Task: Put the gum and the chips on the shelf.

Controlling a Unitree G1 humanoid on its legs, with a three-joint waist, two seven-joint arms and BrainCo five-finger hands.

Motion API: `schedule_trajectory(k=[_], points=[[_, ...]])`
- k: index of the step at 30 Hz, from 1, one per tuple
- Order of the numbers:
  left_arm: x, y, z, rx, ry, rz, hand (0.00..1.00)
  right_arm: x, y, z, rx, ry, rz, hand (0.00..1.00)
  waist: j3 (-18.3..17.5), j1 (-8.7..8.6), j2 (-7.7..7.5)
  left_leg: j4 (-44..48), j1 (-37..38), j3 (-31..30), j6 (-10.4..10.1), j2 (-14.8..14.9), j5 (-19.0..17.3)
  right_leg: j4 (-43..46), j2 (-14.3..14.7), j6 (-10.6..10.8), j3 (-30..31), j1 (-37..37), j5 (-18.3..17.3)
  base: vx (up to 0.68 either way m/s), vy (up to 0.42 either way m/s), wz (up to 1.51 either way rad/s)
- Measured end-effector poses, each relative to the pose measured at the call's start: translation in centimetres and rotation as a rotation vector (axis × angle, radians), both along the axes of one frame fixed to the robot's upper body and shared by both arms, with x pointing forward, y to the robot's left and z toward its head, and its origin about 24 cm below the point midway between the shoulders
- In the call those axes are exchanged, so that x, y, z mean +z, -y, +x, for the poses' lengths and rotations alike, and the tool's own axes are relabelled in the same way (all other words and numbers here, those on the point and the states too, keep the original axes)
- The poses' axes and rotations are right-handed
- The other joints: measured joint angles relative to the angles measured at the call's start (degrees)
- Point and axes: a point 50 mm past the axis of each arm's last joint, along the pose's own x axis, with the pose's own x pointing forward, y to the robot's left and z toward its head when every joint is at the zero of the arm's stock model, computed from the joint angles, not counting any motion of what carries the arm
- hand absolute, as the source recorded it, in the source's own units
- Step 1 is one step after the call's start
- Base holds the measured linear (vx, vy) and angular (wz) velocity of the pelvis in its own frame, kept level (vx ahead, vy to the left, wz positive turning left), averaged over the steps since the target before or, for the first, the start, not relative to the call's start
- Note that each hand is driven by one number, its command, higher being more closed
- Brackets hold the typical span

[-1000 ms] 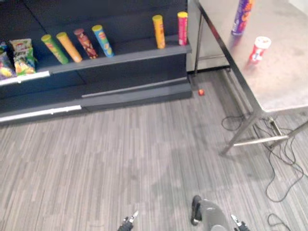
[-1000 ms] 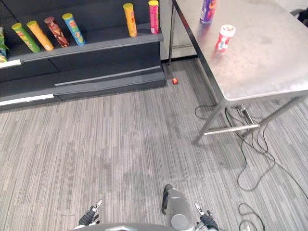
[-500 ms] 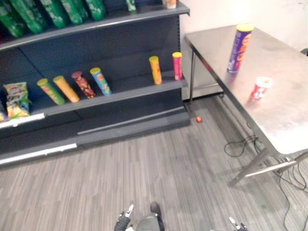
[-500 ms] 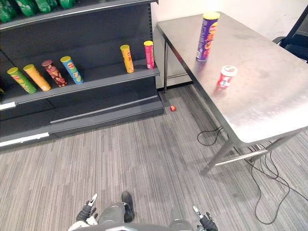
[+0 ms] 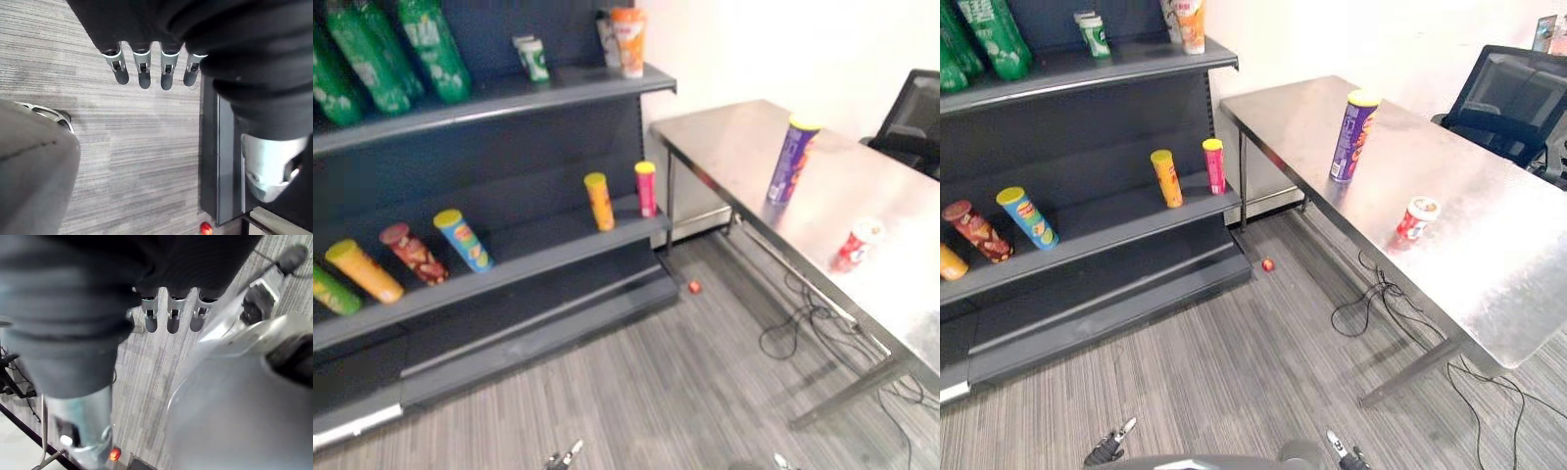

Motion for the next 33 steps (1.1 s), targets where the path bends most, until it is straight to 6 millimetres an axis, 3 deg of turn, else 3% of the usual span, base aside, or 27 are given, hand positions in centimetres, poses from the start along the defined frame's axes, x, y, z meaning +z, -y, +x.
schedule_trajectory(k=[2,3,4,5,6,7,9,11,15,20,23,24,25,26,27,28,29,30,31,33], points=[[-0.1,0.2,-0.4,0.011,-0.015,-0.009,0.0,0.1,0.3,0.3,-0.005,0.008,-0.006,0.0,0.6,-0.12,0.64,-1.5,2.6,0.7,-0.6,1.2,0.1,-6.0,-0.4,0.0,-7.7,-1.1,-3.8,0.29,-0.057,-0.19],[-0.2,0.3,-0.6,0.012,-0.021,-0.013,0.0,0.1,0.4,0.4,-0.004,0.012,-0.009,0.0,0.8,-0.07,0.86,-2.1,3.8,1.7,-0.9,1.9,0.2,-12.7,-0.3,0.1,-12.2,-1.6,-3.9,0.26,-0.125,-0.16],[-0.2,0.3,-0.7,0.017,-0.026,-0.015,0.0,0.1,0.4,0.5,-0.002,0.013,-0.008,0.0,0.9,0.01,0.56,-2.3,4.2,2.1,-1.0,2.1,0.3,-18.6,-0.2,0.8,-14.8,-1.6,-3.1,0.26,-0.151,-0.25],[-0.1,-0.2,-0.8,0.033,-0.021,-0.006,0.0,0.1,0.1,0.7,0.008,0.017,-0.002,0.0,1.6,0.12,-0.72,-2.4,5.1,2.3,-2.4,1.4,0.4,-28.7,0.4,-1.1,-17.2,-0.9,0.9,0.25,-0.164,-0.42],[-0.3,0.5,-0.8,0.014,-0.038,-0.022,0.0,0.3,0.7,1.3,0.014,0.029,-0.017,0.0,2.5,0.21,1.14,-3.0,6.0,2.4,-4.2,3.1,-0.1,-31.3,3.4,-3.0,-17.9,1.1,1.9,0.29,-0.182,-0.49],[-0.4,1.2,-0.9,-0.001,-0.042,-0.039,0.0,0.5,1.2,1.8,0.023,0.046,-0.035,0.0,2.7,0.09,2.85,-3.6,5.7,2.3,-5.2,4.3,0.6,-33.1,5.3,-3.5,-17.7,1.4,2.2,0.27,-0.166,-0.43],[-0.4,1.6,-0.8,-0.003,-0.034,-0.052,0.0,0.6,1.3,2.1,0.019,0.054,-0.037,0.0,3.1,-0.09,3.46,-4.6,6.0,1.6,-5.6,4.5,1.9,-33.3,5.8,-3.9,-17.4,1.4,2.0,0.15,-0.106,-0.13],[-0.4,1.7,-0.7,0.005,-0.026,-0.059,0.0,0.5,1.3,1.9,0.018,0.041,-0.031,0.0,3.4,0.01,3.0,-5.7,7.5,1.4,-7.1,4.3,4.8,-34.3,6.0,-3.9,-17.7,3.1,2.0,0.16,-0.079,0.13],[-0.3,1.6,-0.6,0.001,-0.019,-0.054,0.0,0.4,1.0,1.9,0.056,0.032,-0.029,0.0,3.4,0.02,2.24,-5.2,6.9,0.1,-7.3,4.5,5.6,-38.8,6.5,-2.0,-18.1,5.3,3.3,0.04,0.023,0.13],[-0.2,0.7,-0.2,-0.006,-0.012,-0.024,0.0,0.4,0.9,2.1,0.066,0.032,-0.024,0.0,3.3,-0.12,1.32,-4.7,3.9,0.3,-7.4,3.2,6.6,-40.0,5.7,-1.5,-18.2,3.0,4.4,0.01,0.031,0.03],[0.0,-0.4,-0.1,0.002,-0.013,0.013,0.0,0.2,0.1,2.2,0.058,0.029,0.006,0.0,4.0,-0.08,-0.52,7.6,0.1,1.9,-7.6,4.1,6.6,-40.7,5.5,-2.5,-15.1,3.4,3.8,0.07,-0.052,-0.42],[0.1,-0.5,-0.1,0.003,-0.008,0.018,0.0,0.2,0.0,2.0,0.051,0.025,0.011,0.0,4.1,-0.07,-1.0,19.4,-3.8,2.4,-7.5,6.6,6.6,-42.1,6.3,-2.9,-13.3,4.8,3.5,0.07,-0.122,-0.84],[0.0,0.1,-0.3,0.021,-0.008,0.0,0.0,0.2,0.6,1.7,0.034,0.022,0.001,0.0,4.3,-0.1,0.95,31.9,-7.8,2.2,-7.3,10.3,8.5,-42.1,8.6,-3.6,-11.3,5.8,3.0,0.06,-0.109,-1.03],[-0.1,0.4,-0.4,0.038,-0.008,-0.013,0.0,0.3,0.7,1.6,0.026,0.022,-0.003,0.0,4.5,0.04,1.47,36.9,-9.5,1.6,-7.1,11.9,10.9,-42.0,9.6,-3.9,-9.8,6.2,2.6,0.08,-0.022,-1.54],[-0.2,0.7,-0.7,0.059,-0.011,-0.024,0.0,0.3,1.2,1.5,0.02,0.018,-0.014,0.0,4.6,0.43,2.1,43.7,-11.6,1.0,-7.1,13.4,17.9,-42.1,10.9,-4.0,-5.7,7.2,2.1,0.16,0.069,-1.58],[-0.2,0.7,-1.0,0.06,-0.018,-0.026,0.0,0.3,1.2,1.3,0.012,0.015,-0.013,0.0,4.6,0.25,2.35,46.7,-12.9,-0.1,-6.5,13.3,17.4,-42.1,11.1,-4.4,-3.3,7.6,2.0,0.24,0.106,-1.8],[-0.2,0.8,-0.8,0.059,-0.012,-0.027,0.0,0.3,1.6,0.8,-0.015,0.009,-0.021,0.0,4.6,-0.21,2.48,48.7,-15.3,-0.3,-6.2,13.0,11.6,-42.3,11.2,-4.4,-0.1,7.8,1.8,0.22,0.083,-1.23],[-0.2,0.7,-0.6,0.058,-0.008,-0.026,0.0,0.3,1.8,0.2,-0.035,-0.004,-0.022,0.0,4.6,-0.12,2.46,48.6,-16.2,0.0,-6.1,12.9,9.3,-42.7,11.1,-4.4,1.4,8.2,1.8,0.23,0.052,-1.2],[-0.2,0.7,-0.7,0.066,-0.007,-0.027,0.0,0.3,2.1,-0.7,-0.065,-0.023,-0.025,0.0,4.7,0.07,2.32,45.7,-17.2,0.4,-5.9,12.9,6.3,-43.6,10.9,-4.4,3.8,9.4,1.8,0.22,0.064,-1.09],[-0.1,0.6,-0.8,0.077,-0.003,-0.021,0.0,0.2,2.3,-1.8,-0.094,-0.046,-0.027,0.0,4.7,0.02,2.2,37.9,-17.7,-0.1,-6.0,13.1,5.1,-44.1,10.4,-3.4,7.3,10.7,1.2,0.22,0.145,-1.07]])
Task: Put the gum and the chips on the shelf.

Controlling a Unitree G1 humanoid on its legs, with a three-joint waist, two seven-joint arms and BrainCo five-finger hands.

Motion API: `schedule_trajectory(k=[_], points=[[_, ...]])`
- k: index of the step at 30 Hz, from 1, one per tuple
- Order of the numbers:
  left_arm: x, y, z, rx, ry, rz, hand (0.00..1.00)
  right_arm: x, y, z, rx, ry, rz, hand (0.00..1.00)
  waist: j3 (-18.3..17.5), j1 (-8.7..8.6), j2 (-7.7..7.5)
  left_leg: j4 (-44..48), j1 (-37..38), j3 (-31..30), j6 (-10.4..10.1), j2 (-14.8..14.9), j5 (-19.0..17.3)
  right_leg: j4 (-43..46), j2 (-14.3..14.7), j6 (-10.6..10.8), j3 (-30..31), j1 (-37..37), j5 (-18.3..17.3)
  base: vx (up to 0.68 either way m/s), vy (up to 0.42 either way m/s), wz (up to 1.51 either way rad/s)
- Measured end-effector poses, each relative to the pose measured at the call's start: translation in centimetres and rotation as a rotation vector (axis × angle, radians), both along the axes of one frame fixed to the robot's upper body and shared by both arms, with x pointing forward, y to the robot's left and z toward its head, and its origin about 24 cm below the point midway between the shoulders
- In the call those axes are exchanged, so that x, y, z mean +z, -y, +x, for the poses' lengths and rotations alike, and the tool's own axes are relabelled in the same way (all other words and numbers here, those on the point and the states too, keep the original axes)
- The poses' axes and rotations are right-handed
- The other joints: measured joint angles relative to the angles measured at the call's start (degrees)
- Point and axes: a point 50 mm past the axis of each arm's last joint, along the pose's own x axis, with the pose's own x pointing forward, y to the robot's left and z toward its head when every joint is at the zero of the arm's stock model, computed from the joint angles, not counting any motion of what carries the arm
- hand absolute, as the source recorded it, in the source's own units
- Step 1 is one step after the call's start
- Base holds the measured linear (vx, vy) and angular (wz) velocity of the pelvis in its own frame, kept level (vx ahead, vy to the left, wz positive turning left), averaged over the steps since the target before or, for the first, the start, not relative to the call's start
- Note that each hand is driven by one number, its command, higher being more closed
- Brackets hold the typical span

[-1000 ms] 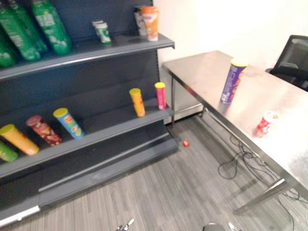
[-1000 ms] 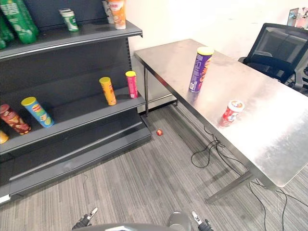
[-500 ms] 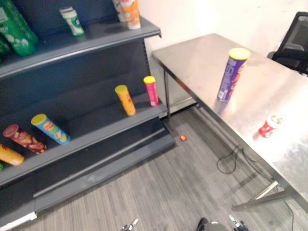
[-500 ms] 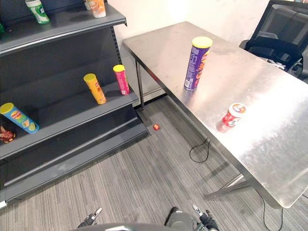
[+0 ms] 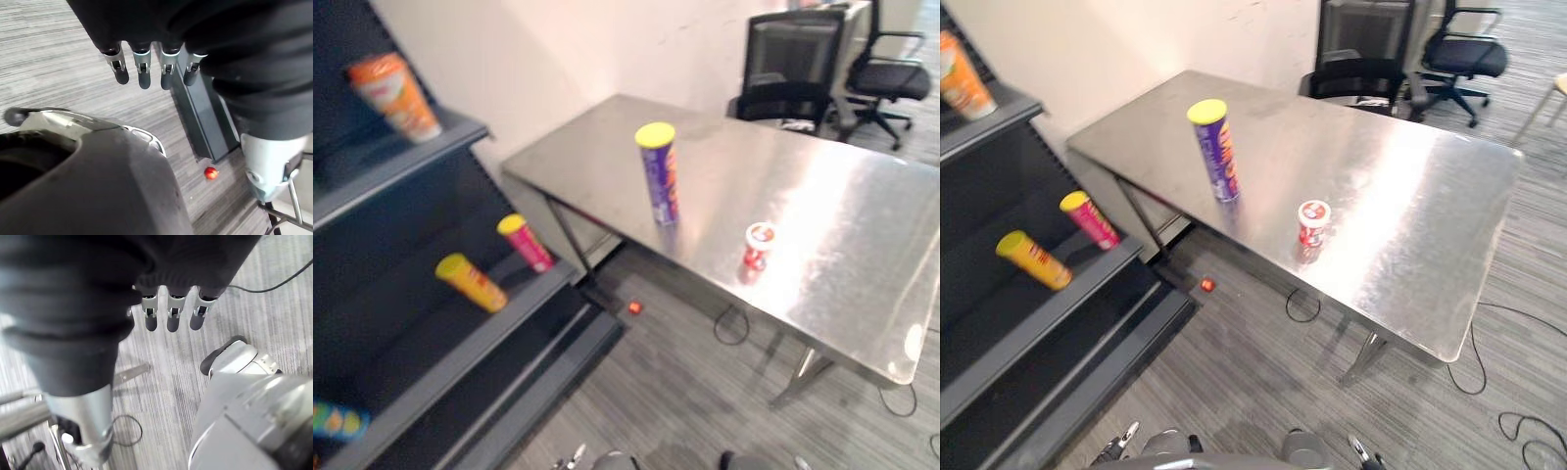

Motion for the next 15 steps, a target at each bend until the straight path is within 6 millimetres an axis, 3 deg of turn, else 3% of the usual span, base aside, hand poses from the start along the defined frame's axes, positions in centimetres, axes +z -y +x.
schedule_trajectory(k=[3,5,6,7,10,13,15], points=[[0.0,-0.2,0.0,0.002,0.0,0.007,0.0,0.0,0.1,-0.1,-0.027,0.005,-0.001,0.0,0.0,-0.13,-0.02,-19.4,0.5,-6.3,-0.1,-1.5,0.4,0.0,-0.6,2.0,6.0,0.4,-1.2,0.23,0.316,-1.05],[0.0,-0.1,-0.2,0.01,-0.004,0.004,0.0,0.2,0.5,0.2,-0.029,0.016,-0.013,0.0,-0.2,-0.12,0.26,-32.4,1.7,-15.0,-0.1,-3.6,2.3,0.6,-1.4,5.2,10.5,0.3,-2.8,0.25,0.392,-0.95],[-0.1,0.2,-0.3,0.01,-0.008,-0.003,0.0,0.2,0.6,0.1,-0.029,0.015,-0.018,0.0,-0.5,-0.13,0.78,-34.4,2.0,-17.1,-0.4,-4.0,2.4,0.7,-1.3,6.2,11.5,0.1,-3.3,0.27,0.45,-0.95],[-0.2,0.7,-0.7,0.03,-0.014,-0.017,0.0,0.3,0.9,0.1,-0.032,0.011,-0.024,0.0,-1.5,0.08,1.88,-35.0,2.1,-19.8,-4.8,-4.8,4.6,1.5,-1.4,8.2,13.8,-0.3,-4.3,0.23,0.373,-0.72],[0.1,-1.2,-1.1,0.022,-0.025,0.029,0.0,-0.6,-2.2,-0.8,-0.048,-0.023,0.067,0.0,-3.8,0.05,-2.98,-33.2,3.2,-14.1,-1.9,-9.7,0.7,0.6,-6.3,8.9,14.6,-0.3,-2.7,0.28,0.345,-0.64],[0.0,-1.3,-1.5,-0.023,-0.06,0.033,0.0,-0.8,-2.9,-1.1,-0.091,-0.025,0.089,0.0,-4.6,-0.2,-3.35,-32.3,5.7,-10.7,0.1,-11.5,-1.8,0.0,-7.9,9.0,16.7,0.2,0.7,0.26,0.337,-0.57],[-0.1,-0.8,-1.6,-0.107,-0.079,0.033,0.0,-0.7,-2.6,-0.8,-0.095,-0.018,0.082,0.0,-5.5,-0.05,-1.95,-34.5,7.7,-8.0,0.6,-11.6,-1.9,0.4,-7.7,8.8,17.3,-1.6,4.9,0.19,0.221,-0.69]])
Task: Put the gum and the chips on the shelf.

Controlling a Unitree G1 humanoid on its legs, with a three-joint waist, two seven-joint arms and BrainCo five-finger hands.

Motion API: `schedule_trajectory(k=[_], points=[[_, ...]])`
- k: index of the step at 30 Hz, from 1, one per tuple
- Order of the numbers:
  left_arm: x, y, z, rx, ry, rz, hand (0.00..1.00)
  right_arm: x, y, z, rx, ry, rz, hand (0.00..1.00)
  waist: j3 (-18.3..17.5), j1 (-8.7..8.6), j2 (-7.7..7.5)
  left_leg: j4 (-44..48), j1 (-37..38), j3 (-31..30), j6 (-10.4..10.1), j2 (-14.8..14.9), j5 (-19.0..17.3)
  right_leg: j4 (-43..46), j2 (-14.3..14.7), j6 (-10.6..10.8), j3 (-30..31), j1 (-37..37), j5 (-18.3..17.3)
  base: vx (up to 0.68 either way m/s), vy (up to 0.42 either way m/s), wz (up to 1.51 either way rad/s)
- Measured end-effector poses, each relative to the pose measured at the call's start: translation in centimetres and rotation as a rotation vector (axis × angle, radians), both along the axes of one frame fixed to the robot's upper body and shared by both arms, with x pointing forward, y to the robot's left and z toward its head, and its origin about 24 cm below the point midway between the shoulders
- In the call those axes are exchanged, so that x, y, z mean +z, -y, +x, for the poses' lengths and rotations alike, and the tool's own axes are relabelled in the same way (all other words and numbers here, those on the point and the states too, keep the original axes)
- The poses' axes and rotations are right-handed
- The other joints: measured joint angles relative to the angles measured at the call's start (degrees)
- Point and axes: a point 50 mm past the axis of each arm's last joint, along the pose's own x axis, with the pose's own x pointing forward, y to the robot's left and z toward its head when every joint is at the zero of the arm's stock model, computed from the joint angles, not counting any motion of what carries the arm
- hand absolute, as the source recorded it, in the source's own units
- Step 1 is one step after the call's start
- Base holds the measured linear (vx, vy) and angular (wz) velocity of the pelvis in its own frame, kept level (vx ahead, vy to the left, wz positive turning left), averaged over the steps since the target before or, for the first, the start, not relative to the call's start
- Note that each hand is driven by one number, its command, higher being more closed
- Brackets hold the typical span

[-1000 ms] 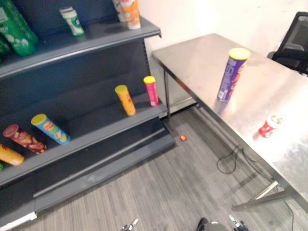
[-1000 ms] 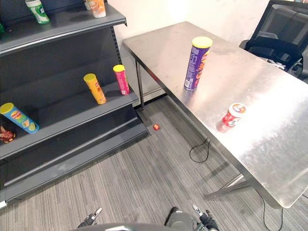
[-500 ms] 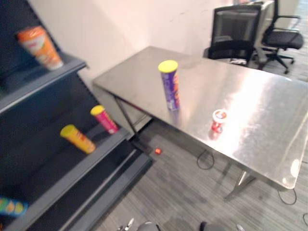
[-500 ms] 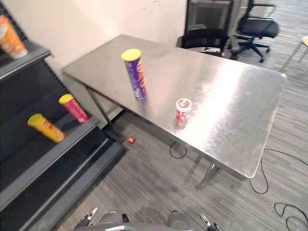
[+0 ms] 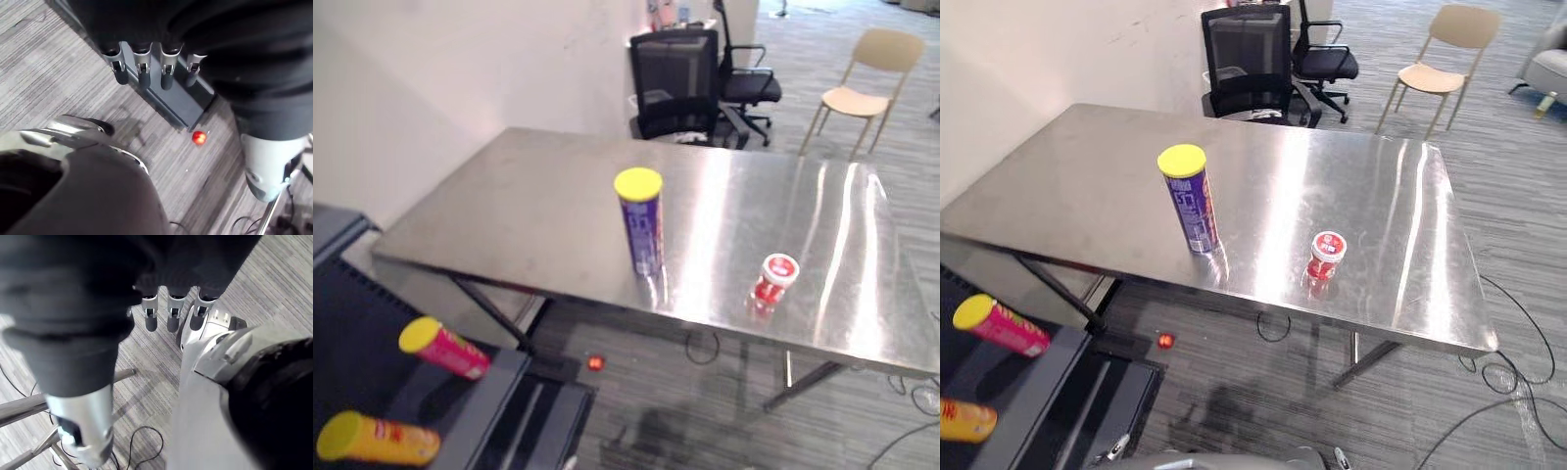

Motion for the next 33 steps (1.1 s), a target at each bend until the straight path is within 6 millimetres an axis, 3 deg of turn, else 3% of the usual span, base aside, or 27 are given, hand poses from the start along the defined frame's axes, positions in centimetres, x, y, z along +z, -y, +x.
schedule_trajectory(k=[2,4,6,12,15,20,23,28,29,33], points=[[0.0,0.3,0.1,-0.049,-0.007,-0.001,0.0,0.0,0.3,0.2,0.01,0.0,-0.008,0.0,-0.1,-0.05,0.86,-0.7,0.6,1.5,0.1,0.2,0.1,0.7,-0.2,-0.1,-4.1,-1.3,2.1,0.12,0.122,-0.51],[-0.1,0.5,0.2,-0.08,-0.008,0.0,0.0,0.0,0.3,0.1,0.014,-0.007,-0.01,0.0,-0.2,0.07,1.33,-1.7,1.9,2.9,0.6,0.2,0.4,0.2,-1.5,-0.6,-16.0,-1.6,4.0,0.08,0.066,-0.53],[0.0,0.4,0.3,-0.095,-0.01,0.003,0.0,0.0,0.3,0.0,0.01,-0.014,-0.012,0.0,-0.2,0.1,1.16,-2.0,2.9,3.8,0.6,-0.1,0.4,-1.5,-2.1,-0.7,-20.3,-0.3,4.1,0.06,0.019,-0.39],[-0.1,0.4,0.3,-0.109,-0.012,0.001,0.0,0.0,0.6,-0.7,-0.021,-0.045,-0.016,0.0,-0.5,0.43,1.78,-3.9,5.0,4.2,0.4,0.5,0.5,-9.9,-0.6,0.2,-22.1,3.5,4.7,0.03,-0.046,-0.26],[-0.1,0.4,0.2,-0.092,-0.016,-0.001,0.0,0.1,1.3,-0.8,-0.047,-0.056,-0.028,0.0,-0.2,0.96,1.13,-7.8,5.9,4.2,-1.1,1.5,1.6,-14.4,0.9,0.5,-24.4,4.5,4.9,-0.14,-0.154,-0.15],[-0.1,0.4,0.2,-0.088,-0.013,-0.002,0.0,0.1,1.5,-0.7,-0.078,-0.047,-0.033,0.0,-0.1,1.26,0.89,-10.4,6.6,4.3,-1.6,1.6,3.9,-15.6,1.5,0.8,-24.7,4.2,5.0,-0.16,-0.102,-0.06],[0.0,0.2,0.2,-0.072,-0.011,0.002,0.0,0.3,2.5,-1.1,-0.223,-0.035,-0.049,0.0,-0.3,1.29,0.57,-11.5,7.2,5.4,-1.9,2.1,4.4,-16.4,2.3,0.5,-24.0,4.2,5.2,-0.08,-0.055,-0.16],[0.0,-0.1,-0.1,-0.013,-0.007,0.004,0.0,2.1,8.6,-2.9,-0.663,0.011,-0.174,0.0,-0.5,-0.07,0.02,-11.5,6.8,6.1,-2.1,2.1,4.1,-16.7,2.5,0.6,-23.1,3.5,5.5,0.02,-0.015,-0.11],[0.2,-0.7,0.4,0.044,0.021,0.017,0.0,5.0,14.4,-2.2,-1.021,0.159,-0.274,0.0,-0.9,-1.59,-1.37,-11.5,6.7,6.9,-2.1,2.2,3.8,-16.3,2.8,0.5,-21.5,2.5,5.9,0.16,-0.008,-0.29],[0.3,-1.0,0.5,0.048,0.027,0.024,0.0,7.3,17.7,0.7,-1.02,0.246,-0.362,0.0,-1.4,-2.66,-1.65,-11.5,6.8,7.2,-2.0,2.1,3.1,-16.1,2.8,0.5,-21.0,2.1,5.9,0.06,-0.005,-0.11]])
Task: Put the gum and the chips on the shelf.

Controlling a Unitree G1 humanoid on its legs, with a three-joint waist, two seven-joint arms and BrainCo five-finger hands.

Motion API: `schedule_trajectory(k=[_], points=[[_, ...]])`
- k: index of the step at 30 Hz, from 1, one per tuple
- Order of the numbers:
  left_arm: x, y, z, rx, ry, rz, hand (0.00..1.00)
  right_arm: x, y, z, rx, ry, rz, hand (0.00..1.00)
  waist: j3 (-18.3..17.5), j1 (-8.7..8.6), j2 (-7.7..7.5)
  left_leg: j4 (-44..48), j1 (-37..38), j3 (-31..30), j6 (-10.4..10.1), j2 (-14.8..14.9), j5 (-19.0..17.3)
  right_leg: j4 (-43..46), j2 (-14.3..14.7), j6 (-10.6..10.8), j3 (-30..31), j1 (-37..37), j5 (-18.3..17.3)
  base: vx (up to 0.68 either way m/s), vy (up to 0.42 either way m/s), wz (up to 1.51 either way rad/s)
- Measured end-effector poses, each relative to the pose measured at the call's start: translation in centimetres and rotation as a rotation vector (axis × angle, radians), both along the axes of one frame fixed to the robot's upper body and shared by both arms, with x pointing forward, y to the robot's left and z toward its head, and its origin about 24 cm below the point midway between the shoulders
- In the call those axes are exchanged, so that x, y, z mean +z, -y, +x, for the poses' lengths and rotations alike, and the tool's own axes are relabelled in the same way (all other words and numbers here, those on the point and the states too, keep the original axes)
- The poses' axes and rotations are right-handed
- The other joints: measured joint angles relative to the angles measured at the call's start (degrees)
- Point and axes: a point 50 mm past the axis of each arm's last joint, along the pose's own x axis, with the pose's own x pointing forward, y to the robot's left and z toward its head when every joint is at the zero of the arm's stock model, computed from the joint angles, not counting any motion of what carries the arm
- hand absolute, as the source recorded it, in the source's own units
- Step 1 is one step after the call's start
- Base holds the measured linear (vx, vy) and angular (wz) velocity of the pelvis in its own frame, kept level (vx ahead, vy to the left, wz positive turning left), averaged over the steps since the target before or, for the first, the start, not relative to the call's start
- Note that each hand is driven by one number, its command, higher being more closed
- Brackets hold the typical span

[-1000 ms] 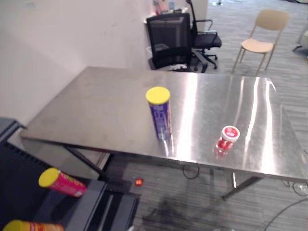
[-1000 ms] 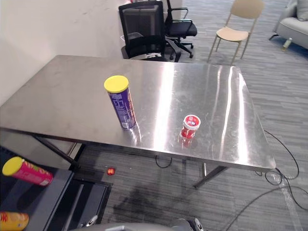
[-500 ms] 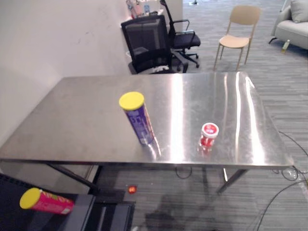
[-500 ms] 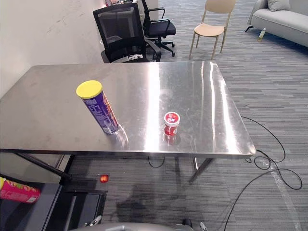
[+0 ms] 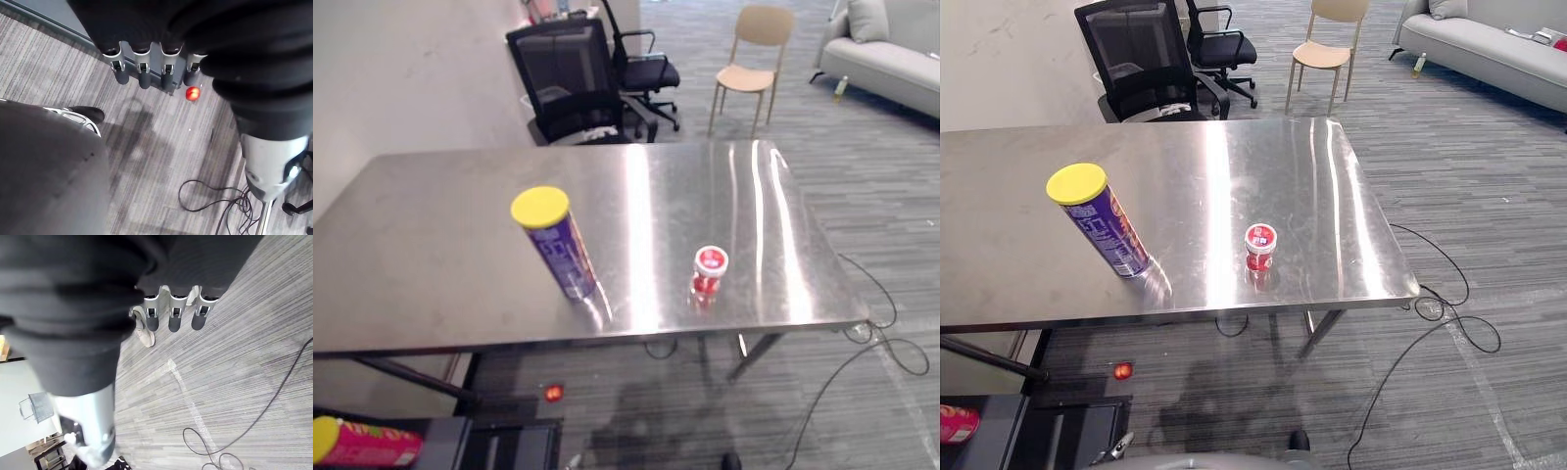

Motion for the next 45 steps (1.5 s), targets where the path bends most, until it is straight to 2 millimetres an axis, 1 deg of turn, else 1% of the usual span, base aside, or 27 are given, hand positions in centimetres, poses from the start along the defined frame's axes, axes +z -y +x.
schedule_trajectory(k=[1,2,3,4,5,6,7,8,9,11,13,15,16,20,21,24,25,27,29,30,31,35,38,42,45], points=[[0.0,0.0,-0.2,0.002,-0.004,-0.001,0.0,0.9,0.8,0.9,0.04,-0.008,-0.061,0.0,0.1,-0.36,-0.14,0.0,0.0,0.0,0.1,0.0,-0.1,0.2,0.0,0.0,0.1,-0.1,0.0,0.02,-0.008,-0.09],[-0.1,0.1,-0.5,0.009,-0.012,-0.005,0.0,3.6,2.5,2.8,0.149,-0.054,-0.221,0.0,-0.1,-0.59,0.08,0.0,0.2,0.8,0.2,-0.1,-0.4,0.6,0.0,0.0,0.8,-0.5,0.0,0.0,0.006,-0.28],[-0.1,0.3,-0.7,0.015,-0.013,-0.008,0.0,6.3,3.8,4.2,0.215,-0.106,-0.363,0.0,-0.6,-0.44,0.97,0.4,0.3,1.5,0.1,-0.1,-0.6,1.1,0.0,0.0,1.8,-1.1,0.0,-0.01,0.011,-0.36],[-0.1,0.6,-0.7,0.024,-0.002,-0.011,0.0,10.0,5.0,5.9,0.263,-0.142,-0.549,0.0,-0.6,-0.46,0.96,1.4,0.0,1.5,0.1,-0.2,-1.0,1.5,-0.2,0.0,2.4,-1.4,0.0,-0.01,0.008,-0.3],[-0.1,0.7,-0.6,0.021,0.004,-0.012,0.0,11.7,5.3,6.6,0.273,-0.155,-0.631,0.0,-0.7,-0.34,1.16,1.8,0.0,1.3,0.2,-0.2,-1.2,1.7,-0.3,0.0,2.4,-1.4,0.0,-0.01,-0.012,-0.14],[0.0,0.7,-0.4,0.013,0.011,-0.012,0.0,14.4,5.4,7.8,0.287,-0.159,-0.765,0.0,-0.9,-0.23,1.28,2.3,0.0,1.2,0.1,-0.1,-1.6,1.8,-0.2,0.0,2.5,-1.3,0.0,-0.03,-0.031,-0.06],[0.0,0.8,-0.3,0.005,0.013,-0.013,0.0,16.0,4.8,9.4,0.32,-0.159,-0.849,0.0,-1.0,-0.24,1.23,2.3,0.0,1.2,0.0,0.0,-1.6,1.8,-0.1,0.0,2.5,-1.3,0.0,-0.05,-0.046,-0.04],[0.0,0.7,-0.3,0.001,0.014,-0.01,0.0,16.6,4.3,10.3,0.35,-0.163,-0.89,0.0,-1.1,-0.26,1.1,2.3,-0.1,1.2,0.0,0.0,-1.6,1.8,-0.1,0.0,2.5,-1.6,0.0,-0.06,-0.046,-0.03],[0.0,0.7,-0.2,-0.004,0.017,-0.01,0.0,16.9,3.9,10.8,0.368,-0.163,-0.91,0.0,-1.1,-0.21,0.98,2.2,-0.2,1.2,0.0,0.0,-1.6,1.8,-0.1,0.0,2.5,-1.8,0.0,-0.07,-0.052,-0.04],[0.1,0.7,-0.1,-0.009,0.028,-0.006,0.0,17.7,2.3,12.2,0.424,-0.169,-0.979,0.0,-1.1,0.62,0.86,2.5,-0.8,1.0,0.0,0.0,-1.6,1.7,-0.2,0.0,2.3,-2.0,0.0,-0.08,-0.052,0.0],[0.1,0.9,-0.1,-0.024,0.027,-0.01,0.0,18.3,1.7,12.4,0.435,-0.17,-1.017,0.0,-1.2,1.25,1.06,2.8,-0.9,0.8,0.0,0.0,-1.6,1.7,-0.3,0.0,2.1,-2.0,0.0,-0.04,-0.038,0.06],[0.0,1.1,-0.5,-0.029,0.016,-0.016,0.0,19.6,1.0,13.1,0.468,-0.164,-1.092,0.0,-1.7,1.28,1.74,2.9,-1.2,-0.2,0.1,-0.1,-1.6,1.6,-0.6,0.0,1.1,-1.8,0.0,-0.02,-0.029,0.17],[0.0,1.2,-0.6,-0.029,0.015,-0.016,0.0,19.9,0.8,13.2,0.474,-0.158,-1.107,0.0,-1.7,1.34,1.76,2.9,-1.3,-0.4,0.1,-0.1,-1.5,1.6,-0.6,0.0,1.0,-1.8,0.0,-0.01,-0.023,0.14],[0.1,1.0,-1.1,-0.026,0.011,-0.01,0.0,22.4,-1.2,14.4,0.578,-0.141,-1.27,0.0,-1.8,1.22,1.52,2.9,-2.0,-1.7,0.2,-0.1,-1.3,1.6,-0.7,0.0,-0.5,-1.5,0.0,0.01,-0.022,0.17],[0.1,1.0,-1.1,-0.027,0.015,-0.008,0.0,22.8,-1.9,14.8,0.618,-0.148,-1.313,0.0,-1.9,1.24,1.38,2.9,-1.9,-2.2,0.2,0.0,-1.2,1.5,-0.8,0.0,-1.1,-1.0,0.0,0.02,-0.016,0.22],[0.2,0.8,-1.0,-0.032,0.02,-0.001,0.0,23.0,-3.5,16.0,0.737,-0.123,-1.367,0.0,-2.4,1.9,0.83,2.9,-2.0,-2.6,0.2,0.0,-1.2,1.5,-0.8,0.0,-1.8,-0.8,0.0,0.02,-0.011,0.11],[0.2,0.7,-0.9,-0.033,0.023,0.001,0.0,22.9,-4.2,16.6,0.792,-0.105,-1.377,0.0,-2.5,2.47,0.62,2.9,-2.0,-2.8,0.3,-0.1,-1.2,1.5,-0.9,0.0,-1.9,-0.7,0.0,0.0,-0.007,0.09],[0.3,0.7,-0.8,-0.036,0.028,0.002,0.0,22.5,-5.2,17.3,0.892,-0.081,-1.386,0.0,-2.5,2.59,0.36,2.9,-2.0,-3.6,0.3,-0.1,-1.1,1.5,-1.0,0.0,-2.6,-0.1,0.0,0.0,-0.007,0.19],[0.3,0.6,-0.9,-0.036,0.027,0.003,0.0,21.9,-6.8,18.4,1.013,-0.025,-1.384,0.0,-2.5,2.74,0.22,2.9,-2.0,-4.2,0.4,-0.1,-1.0,1.5,-1.1,0.0,-3.5,0.2,0.0,0.0,-0.009,0.17],[0.3,0.6,-0.9,-0.037,0.027,0.003,0.0,21.8,-7.2,18.7,1.045,-0.001,-1.381,0.0,-2.5,2.76,0.22,2.9,-2.1,-4.3,0.4,-0.1,-1.0,1.5,-1.1,0.0,-3.6,0.2,0.0,-0.01,-0.014,0.08],[0.3,0.6,-0.9,-0.037,0.027,0.003,0.0,21.5,-8.3,19.3,1.118,0.046,-1.378,0.0,-2.4,2.77,0.04,2.9,-2.3,-4.6,0.4,-0.2,-0.9,1.5,-1.1,0.0,-3.8,0.2,0.0,-0.01,-0.012,0.1],[0.3,0.6,-0.9,-0.039,0.026,0.004,0.0,21.1,-10.1,19.6,1.228,0.105,-1.392,0.0,-2.3,2.91,-0.06,3.0,-3.0,-5.6,0.3,-0.1,-0.5,1.5,-1.1,0.0,-4.8,0.2,0.0,-0.01,-0.015,0.13],[0.3,0.6,-0.9,-0.044,0.025,0.005,0.0,20.7,-10.7,19.7,1.28,0.126,-1.38,0.0,-2.2,2.95,-0.2,3.0,-3.0,-6.0,0.3,-0.1,-0.4,1.5,-1.1,0.0,-5.1,0.5,0.0,-0.01,-0.013,0.07],[0.3,0.5,-0.8,-0.047,0.026,0.007,0.0,20.2,-11.4,19.6,1.316,0.165,-1.348,0.0,-2.0,3.03,-0.44,3.0,-3.1,-6.8,0.3,-0.1,-0.2,1.4,-1.1,0.0,-5.8,1.0,0.0,-0.02,-0.008,0.09],[0.3,0.5,-0.8,-0.047,0.025,0.009,0.0,20.3,-12.1,19.3,1.322,0.217,-1.342,0.0,-1.8,3.12,-0.56,2.9,-3.2,-6.9,0.3,-0.1,0.0,1.1,-1.1,0.0,-6.0,1.0,0.0,-0.01,-0.004,0.01]])
